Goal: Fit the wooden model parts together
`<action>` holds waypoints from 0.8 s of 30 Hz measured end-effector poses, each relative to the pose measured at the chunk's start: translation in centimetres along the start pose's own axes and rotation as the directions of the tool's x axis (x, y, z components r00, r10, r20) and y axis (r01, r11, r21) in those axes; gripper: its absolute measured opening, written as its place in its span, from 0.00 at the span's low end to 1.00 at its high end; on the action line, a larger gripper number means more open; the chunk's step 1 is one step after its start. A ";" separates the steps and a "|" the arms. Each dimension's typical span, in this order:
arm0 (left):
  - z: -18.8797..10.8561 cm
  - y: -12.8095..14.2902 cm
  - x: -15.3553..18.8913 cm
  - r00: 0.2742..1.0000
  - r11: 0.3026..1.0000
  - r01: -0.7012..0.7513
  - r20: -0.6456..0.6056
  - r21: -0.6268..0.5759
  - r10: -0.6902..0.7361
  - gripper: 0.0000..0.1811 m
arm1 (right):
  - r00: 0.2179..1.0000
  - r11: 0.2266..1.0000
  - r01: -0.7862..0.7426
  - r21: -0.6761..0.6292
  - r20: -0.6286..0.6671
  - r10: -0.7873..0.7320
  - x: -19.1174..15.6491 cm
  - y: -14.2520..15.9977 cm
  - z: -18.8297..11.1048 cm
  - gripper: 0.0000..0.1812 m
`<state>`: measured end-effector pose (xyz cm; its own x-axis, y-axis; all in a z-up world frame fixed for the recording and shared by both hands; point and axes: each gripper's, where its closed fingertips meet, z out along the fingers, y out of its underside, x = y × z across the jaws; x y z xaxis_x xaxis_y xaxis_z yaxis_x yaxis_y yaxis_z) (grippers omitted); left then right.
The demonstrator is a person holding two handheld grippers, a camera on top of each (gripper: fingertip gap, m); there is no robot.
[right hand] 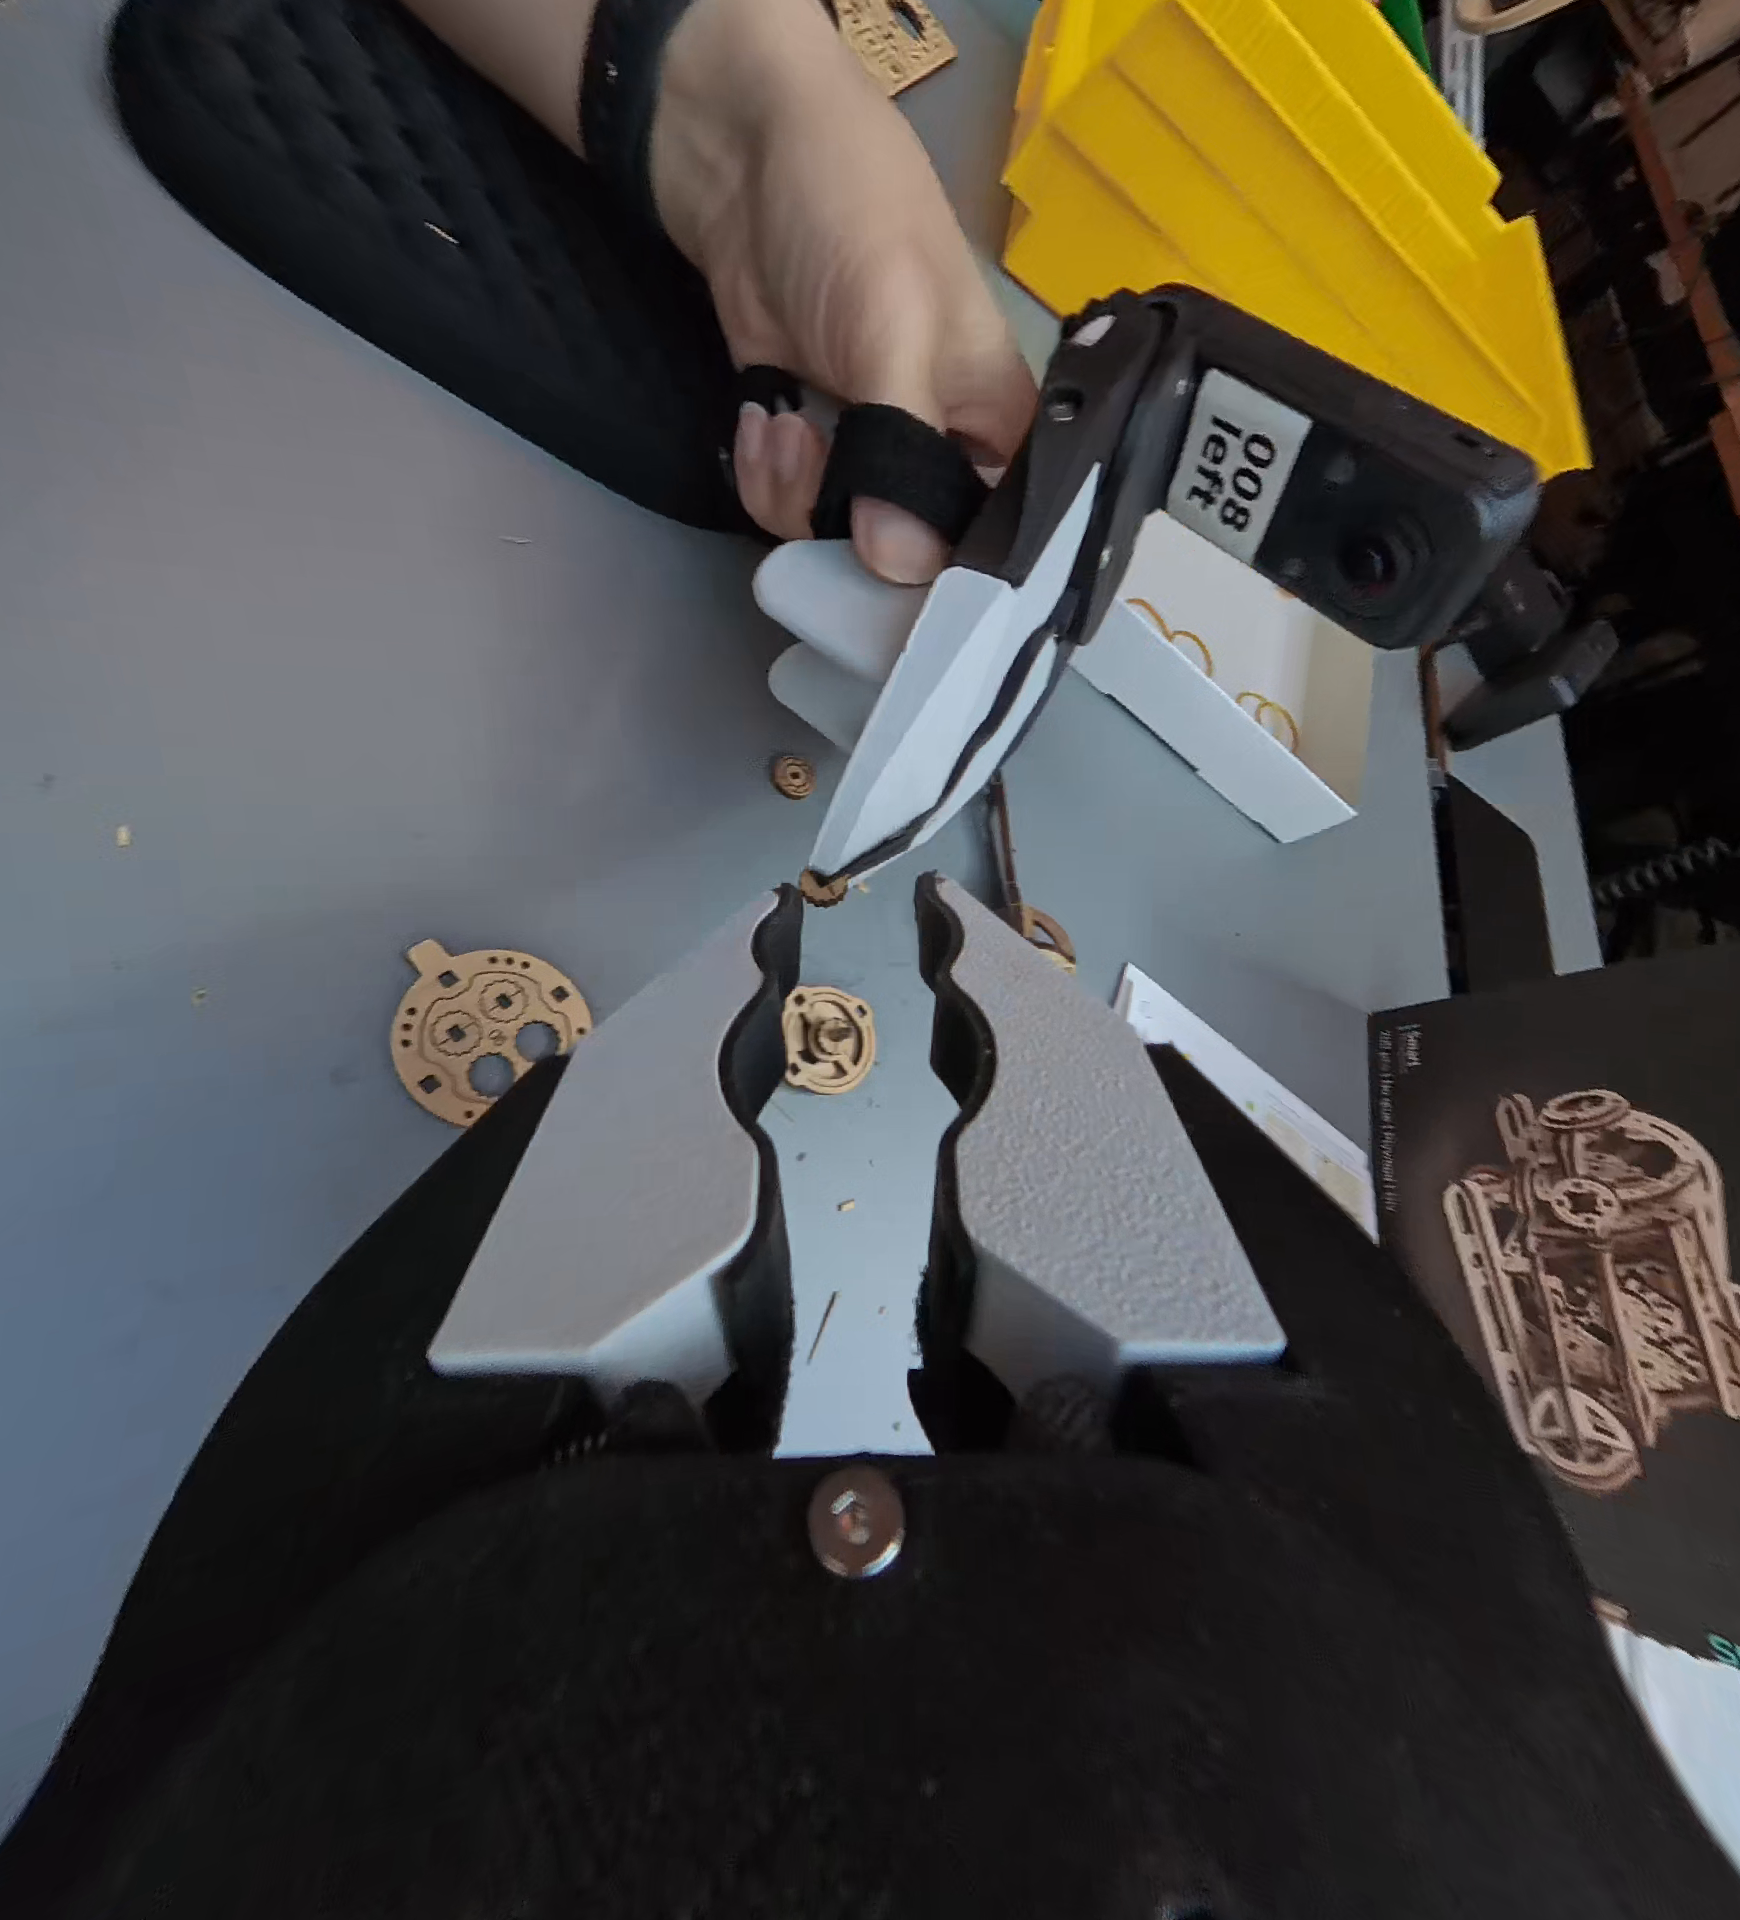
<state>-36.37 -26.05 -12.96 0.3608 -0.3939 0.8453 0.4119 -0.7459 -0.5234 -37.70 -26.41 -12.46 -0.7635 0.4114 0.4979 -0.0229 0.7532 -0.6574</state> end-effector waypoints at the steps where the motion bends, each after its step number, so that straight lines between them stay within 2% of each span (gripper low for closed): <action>1: 0.2 0.2 0.1 1.000 1.000 -0.001 -0.006 -0.016 0.001 0.00 | 0.999 1.000 -0.010 -0.005 0.045 0.010 -0.7 0.1 0.1 0.12; 6: 0.7 1.2 0.3 0.993 0.991 -0.094 0.058 -0.094 0.100 0.01 | 0.994 1.000 0.027 -0.015 0.107 -0.025 -2.0 0.1 0.2 0.06; 15: 0.9 1.8 0.6 0.993 0.986 -0.102 0.047 -0.131 0.109 0.01 | 0.989 0.999 0.048 -0.009 0.140 -0.047 -2.8 -0.3 0.1 0.04; 18: 0.9 1.5 0.5 0.995 0.989 -0.094 0.031 -0.112 0.098 0.01 | 0.990 1.000 0.027 -0.003 0.138 -0.026 -2.7 -0.3 0.0 0.04; 19: 0.8 1.3 0.5 0.995 0.991 -0.092 0.028 -0.093 0.095 0.03 | 0.990 1.000 0.013 -0.001 0.141 -0.013 -2.6 -0.2 0.0 0.04; 21: 0.4 0.2 0.3 0.995 0.995 -0.090 0.035 -0.035 0.091 0.17 | 0.989 1.000 -0.025 -0.008 0.147 0.026 -2.5 0.2 0.0 0.04; 24: -0.9 -1.5 -0.6 0.985 0.989 -0.138 0.114 0.053 0.131 0.17 | 0.987 0.993 -0.100 -0.061 0.124 0.107 -1.7 2.2 0.5 0.04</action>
<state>-37.99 -25.20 -12.63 0.5044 -0.4246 0.7519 0.4024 -0.6549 -0.6397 -36.81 -25.71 -15.06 -0.8355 0.4229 0.3507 0.0929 0.7379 -0.6685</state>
